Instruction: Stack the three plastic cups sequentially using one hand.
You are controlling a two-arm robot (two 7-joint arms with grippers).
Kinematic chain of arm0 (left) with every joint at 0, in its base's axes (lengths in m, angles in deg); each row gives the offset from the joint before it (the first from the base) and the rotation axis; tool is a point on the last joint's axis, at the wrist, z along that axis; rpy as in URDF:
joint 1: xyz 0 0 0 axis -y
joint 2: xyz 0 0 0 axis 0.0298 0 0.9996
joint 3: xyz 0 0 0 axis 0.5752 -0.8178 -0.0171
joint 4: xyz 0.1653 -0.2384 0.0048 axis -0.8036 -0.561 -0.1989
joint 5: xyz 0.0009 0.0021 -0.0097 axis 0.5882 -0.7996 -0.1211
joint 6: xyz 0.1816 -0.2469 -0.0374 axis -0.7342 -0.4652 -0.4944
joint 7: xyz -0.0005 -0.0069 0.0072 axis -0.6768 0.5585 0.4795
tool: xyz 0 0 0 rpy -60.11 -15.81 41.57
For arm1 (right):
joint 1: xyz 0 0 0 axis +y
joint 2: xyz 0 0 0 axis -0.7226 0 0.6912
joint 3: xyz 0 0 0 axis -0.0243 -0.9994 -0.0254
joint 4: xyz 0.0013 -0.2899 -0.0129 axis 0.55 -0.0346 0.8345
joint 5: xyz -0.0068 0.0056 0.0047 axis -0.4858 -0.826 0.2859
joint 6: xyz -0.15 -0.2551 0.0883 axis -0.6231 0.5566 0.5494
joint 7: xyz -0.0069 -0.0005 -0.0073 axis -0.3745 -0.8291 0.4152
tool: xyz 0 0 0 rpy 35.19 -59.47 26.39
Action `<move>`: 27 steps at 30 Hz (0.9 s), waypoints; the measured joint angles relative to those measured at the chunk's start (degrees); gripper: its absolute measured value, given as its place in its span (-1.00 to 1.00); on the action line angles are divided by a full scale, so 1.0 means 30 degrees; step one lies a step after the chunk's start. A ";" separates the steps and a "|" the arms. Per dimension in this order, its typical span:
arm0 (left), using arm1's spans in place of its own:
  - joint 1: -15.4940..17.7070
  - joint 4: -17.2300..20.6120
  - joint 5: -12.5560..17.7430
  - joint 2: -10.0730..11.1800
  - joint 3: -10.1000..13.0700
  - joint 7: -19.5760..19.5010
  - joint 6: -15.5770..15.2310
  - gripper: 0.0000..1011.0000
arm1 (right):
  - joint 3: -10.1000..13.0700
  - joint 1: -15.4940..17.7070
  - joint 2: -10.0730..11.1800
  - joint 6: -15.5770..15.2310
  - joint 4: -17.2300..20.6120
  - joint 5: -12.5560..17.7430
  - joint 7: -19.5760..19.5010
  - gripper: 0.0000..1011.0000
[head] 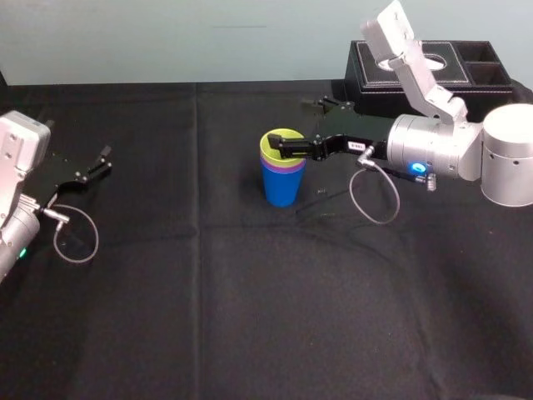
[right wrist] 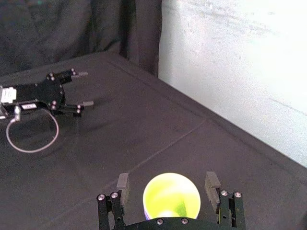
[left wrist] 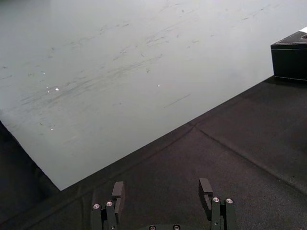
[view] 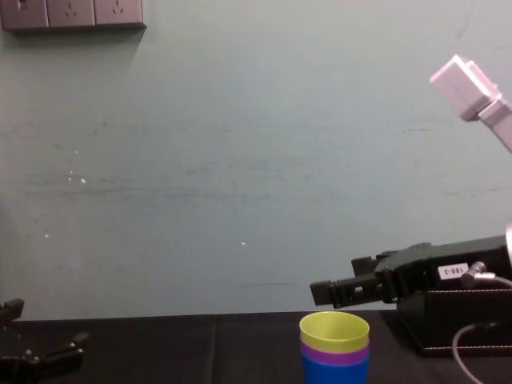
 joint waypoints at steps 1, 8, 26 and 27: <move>0.0000 0.0000 0.0000 0.0000 0.0000 0.0000 0.0001 1.00 | 0.0064 0.0074 0.0024 0.0039 0.0116 0.0022 -0.0040 0.98; 0.0000 0.0000 0.0001 0.0000 0.0000 0.0000 0.0001 1.00 | 0.1034 0.1209 0.0737 0.0310 0.1937 0.0526 -0.0699 0.98; 0.0000 -0.0001 0.0001 0.0000 -0.0001 0.0000 0.0000 1.00 | 0.4326 0.5211 0.2864 0.1985 0.4417 0.0746 -0.2712 0.98; 0.0000 0.0000 0.0001 -0.0001 -0.0001 0.0001 0.0000 1.00 | 0.4586 0.5517 0.2956 0.2180 0.4399 0.0732 -0.2776 0.98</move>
